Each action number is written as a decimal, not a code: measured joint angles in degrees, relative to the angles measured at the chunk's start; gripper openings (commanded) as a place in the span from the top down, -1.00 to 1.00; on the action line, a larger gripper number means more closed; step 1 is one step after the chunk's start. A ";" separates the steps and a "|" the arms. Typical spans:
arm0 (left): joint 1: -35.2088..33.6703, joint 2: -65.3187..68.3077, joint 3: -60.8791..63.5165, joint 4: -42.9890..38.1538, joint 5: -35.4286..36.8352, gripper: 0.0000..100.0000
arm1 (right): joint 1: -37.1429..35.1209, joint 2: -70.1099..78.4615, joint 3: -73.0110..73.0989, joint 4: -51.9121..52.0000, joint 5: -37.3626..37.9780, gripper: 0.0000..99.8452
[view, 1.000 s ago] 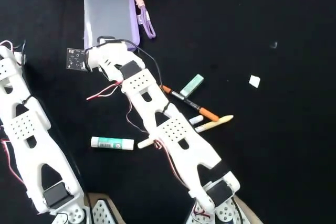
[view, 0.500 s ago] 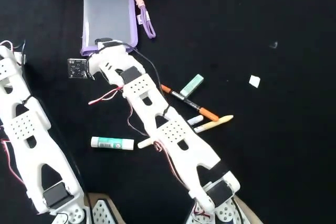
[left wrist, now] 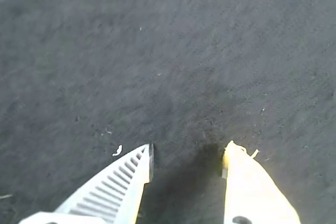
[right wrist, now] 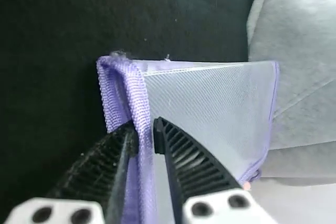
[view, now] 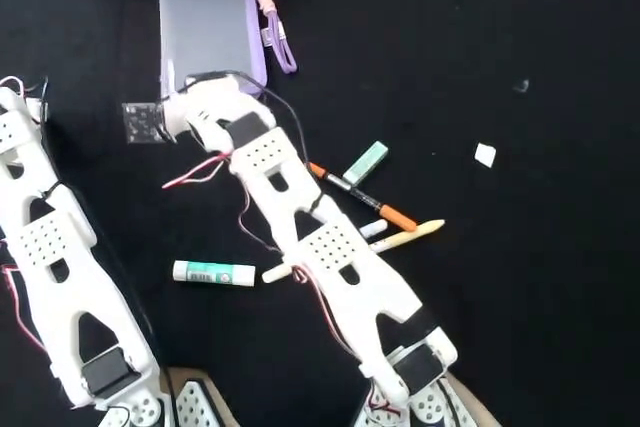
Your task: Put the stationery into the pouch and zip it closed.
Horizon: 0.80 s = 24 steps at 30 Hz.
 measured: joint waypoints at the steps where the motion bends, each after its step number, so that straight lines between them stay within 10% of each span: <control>1: 0.00 0.09 0.00 -0.09 0.09 0.53 | -0.26 -1.49 0.00 2.29 -0.88 0.98; 24: 0.00 0.09 0.00 -0.09 0.18 0.53 | -2.46 -39.56 0.00 48.00 -4.84 0.98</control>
